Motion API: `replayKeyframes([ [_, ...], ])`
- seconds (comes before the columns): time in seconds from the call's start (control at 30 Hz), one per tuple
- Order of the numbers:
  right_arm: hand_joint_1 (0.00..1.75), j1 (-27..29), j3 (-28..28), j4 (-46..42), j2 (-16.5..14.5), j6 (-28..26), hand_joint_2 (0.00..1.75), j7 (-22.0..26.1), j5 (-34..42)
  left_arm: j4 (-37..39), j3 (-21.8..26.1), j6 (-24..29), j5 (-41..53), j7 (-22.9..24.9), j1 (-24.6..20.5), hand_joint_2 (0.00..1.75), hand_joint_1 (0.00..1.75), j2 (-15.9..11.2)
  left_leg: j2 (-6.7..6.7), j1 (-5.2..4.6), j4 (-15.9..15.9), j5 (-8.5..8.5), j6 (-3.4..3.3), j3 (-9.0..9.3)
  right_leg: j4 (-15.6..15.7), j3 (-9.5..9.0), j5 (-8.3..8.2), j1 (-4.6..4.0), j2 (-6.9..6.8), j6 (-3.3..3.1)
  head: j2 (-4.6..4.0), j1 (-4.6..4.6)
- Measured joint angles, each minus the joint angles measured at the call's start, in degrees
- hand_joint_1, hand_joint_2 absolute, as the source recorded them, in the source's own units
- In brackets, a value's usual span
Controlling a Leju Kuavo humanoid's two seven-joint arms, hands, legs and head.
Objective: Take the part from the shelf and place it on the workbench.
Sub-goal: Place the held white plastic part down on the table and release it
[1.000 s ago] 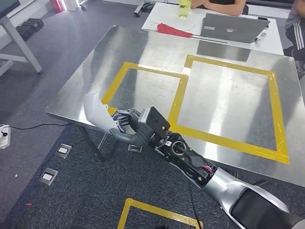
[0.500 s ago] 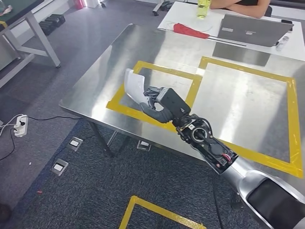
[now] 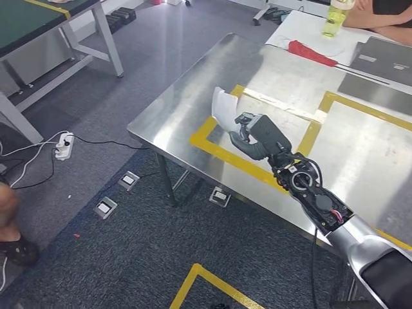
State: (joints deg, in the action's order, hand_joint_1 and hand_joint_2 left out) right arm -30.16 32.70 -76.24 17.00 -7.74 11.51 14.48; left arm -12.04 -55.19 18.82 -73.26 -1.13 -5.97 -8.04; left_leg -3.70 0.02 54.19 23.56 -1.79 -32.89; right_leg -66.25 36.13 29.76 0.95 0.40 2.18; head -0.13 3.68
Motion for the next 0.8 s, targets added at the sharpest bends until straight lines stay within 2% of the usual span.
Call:
replayKeyframes([
  [0.03,1.75,0.02,-0.23,0.01,0.32,-0.24,1.75,-0.24,-0.33,0.0,0.0,-0.01,-0.02,-0.02,0.01,1.75,0.0,0.05,-0.57,-0.04,0.09,0.11,0.13,0.09,4.19,-1.71,-2.12,0.01,0.95,-0.25,0.0,0.07],
  [0.07,1.75,0.04,-0.44,0.02,0.66,-0.62,1.75,-0.65,-0.84,0.0,0.0,-0.04,-0.02,-0.07,-0.05,1.75,0.0,0.09,-1.13,-0.08,0.25,0.18,0.3,0.03,7.75,-3.2,-3.51,0.06,1.84,-0.41,0.0,0.02],
  [0.1,1.75,0.13,-0.7,0.03,1.09,-1.08,1.75,-1.17,-1.45,0.0,0.0,-0.1,0.02,-0.15,-0.12,1.75,0.0,0.12,-1.63,-0.05,0.37,0.18,0.51,-0.17,9.96,-4.13,-4.09,0.06,2.56,-0.49,0.0,-0.05],
  [0.13,1.75,0.32,-1.02,0.03,1.59,-1.54,1.75,-1.72,-2.04,0.0,0.0,-0.18,0.09,-0.24,-0.11,1.75,0.0,0.13,-2.13,0.02,0.41,0.11,0.75,-0.42,10.8,-4.51,-3.96,0.04,2.9,-0.51,0.0,-0.15],
  [0.2,1.75,0.9,-1.95,-0.09,2.6,-2.15,1.75,-2.84,-3.18,0.01,0.0,-0.44,0.3,-0.36,0.15,1.75,0.0,0.03,-2.93,0.18,0.35,0.0,1.34,-0.72,11.48,-4.85,-4.03,0.19,2.05,-0.62,0.0,-0.17],
  [0.23,1.75,1.27,-2.52,-0.24,3.08,-2.36,1.75,-3.37,-3.7,0.01,-0.01,-0.59,0.45,-0.38,0.33,1.75,0.0,-0.01,-2.39,0.11,0.85,0.41,1.63,-0.91,11.83,-5.14,-4.17,0.33,1.58,-0.82,0.0,-0.33],
  [0.27,1.75,1.65,-3.11,-0.42,3.53,-2.52,1.75,-3.87,-4.22,0.02,-0.01,-0.73,0.57,-0.38,0.38,1.75,0.0,-0.04,-1.25,0.01,2.42,1.41,1.9,-1.6,12.17,-5.43,-4.31,0.47,1.04,-1.02,0.0,-0.66],
  [0.33,1.75,2.72,-4.4,-0.76,4.64,-2.93,1.75,-4.99,-5.17,0.02,-0.01,-1.01,0.71,-0.38,0.24,1.75,0.0,-0.04,1.77,-0.04,9.29,4.86,2.36,-4.84,12.49,-5.82,-4.38,0.39,-0.1,-1.31,0.0,-1.48],
  [0.37,1.75,3.39,-5.11,-0.87,5.25,-3.1,1.75,-5.57,-5.61,0.02,-0.01,-1.13,0.7,-0.38,0.14,1.75,0.0,-0.04,2.61,0.09,13.51,6.51,2.55,-6.97,12.49,-5.87,-4.33,0.27,-0.75,-1.39,0.0,-1.74],
  [0.4,1.75,4.14,-5.86,-0.96,5.89,-3.26,1.75,-6.17,-6.06,0.02,-0.01,-1.23,0.68,-0.38,0.12,1.75,0.0,-0.03,3.03,0.23,16.61,7.39,2.69,-8.61,12.48,-5.91,-4.27,0.19,-1.37,-1.43,0.0,-1.84],
  [0.43,1.75,4.82,-6.66,-1.04,6.47,-3.37,1.75,-6.67,-6.46,0.02,-0.02,-1.29,0.67,-0.38,0.16,1.75,0.0,-0.02,3.24,0.36,17.66,7.24,2.77,-9.26,12.48,-5.94,-4.19,0.15,-1.94,-1.44,0.0,-1.88],
  [0.47,1.75,5.34,-7.46,-1.13,6.98,-3.47,1.75,-7.11,-6.78,0.02,-0.02,-1.29,0.66,-0.38,0.21,1.75,0.0,-0.02,3.41,0.45,16.17,6.01,2.77,-8.59,12.47,-6.0,-4.12,0.15,-2.41,-1.4,0.0,-1.92],
  [0.53,1.75,5.9,-9.1,-1.33,7.95,-3.79,1.75,-7.86,-7.32,0.02,-0.02,-1.29,0.64,-0.39,0.24,1.75,0.0,-0.09,4.7,0.45,7.94,2.23,2.49,-4.31,12.46,-6.23,-3.92,0.13,-3.17,-1.12,0.0,-2.03],
  [0.57,1.75,6.05,-9.92,-1.4,8.46,-4.08,1.75,-8.17,-7.51,0.02,-0.02,-1.29,0.63,-0.4,0.18,1.75,0.0,-0.14,5.47,0.28,3.98,0.87,2.22,-2.26,12.41,-6.33,-3.76,-0.01,-3.48,-0.87,0.0,-2.1],
  [0.6,1.75,6.2,-10.71,-1.46,8.99,-4.36,1.75,-8.44,-7.63,0.02,-0.01,-1.28,0.63,-0.42,0.12,1.75,0.0,-0.2,6.0,0.1,1.36,0.14,1.93,-0.92,12.4,-6.42,-3.62,-0.13,-3.76,-0.61,0.0,-2.03],
  [0.63,1.75,6.43,-11.53,-1.49,9.53,-4.71,1.75,-8.67,-7.71,0.02,0.0,-1.27,0.63,-0.42,0.08,1.75,0.0,-0.24,6.1,-0.08,0.22,0.03,1.65,-0.39,12.4,-6.49,-3.47,-0.24,-4.1,-0.33,0.0,-1.92],
  [0.7,1.75,7.11,-13.16,-1.52,10.54,-5.45,1.75,-9.22,-7.99,0.02,0.0,-1.25,0.6,-0.42,0.11,1.75,0.0,-0.26,5.03,-0.25,-0.07,-0.02,1.04,-0.36,12.44,-6.7,-3.15,-0.14,-4.73,0.28,0.0,-1.67],
  [0.77,1.75,7.95,-14.7,-1.53,11.52,-6.12,1.75,-9.74,-8.59,0.02,0.0,-1.23,0.54,-0.42,0.15,1.75,0.0,-0.23,4.21,-0.16,-0.4,-0.17,0.42,-0.13,10.58,-6.26,-1.55,0.17,-3.78,0.78,0.0,-1.6],
  [0.8,1.75,8.38,-15.42,-1.51,12.01,-6.36,1.75,-9.92,-8.83,0.02,0.01,-1.21,0.51,-0.43,0.12,1.75,0.0,-0.21,3.84,-0.07,-0.56,-0.26,0.13,0.0,7.84,-5.15,0.12,0.27,-2.82,0.94,0.0,-1.43],
])
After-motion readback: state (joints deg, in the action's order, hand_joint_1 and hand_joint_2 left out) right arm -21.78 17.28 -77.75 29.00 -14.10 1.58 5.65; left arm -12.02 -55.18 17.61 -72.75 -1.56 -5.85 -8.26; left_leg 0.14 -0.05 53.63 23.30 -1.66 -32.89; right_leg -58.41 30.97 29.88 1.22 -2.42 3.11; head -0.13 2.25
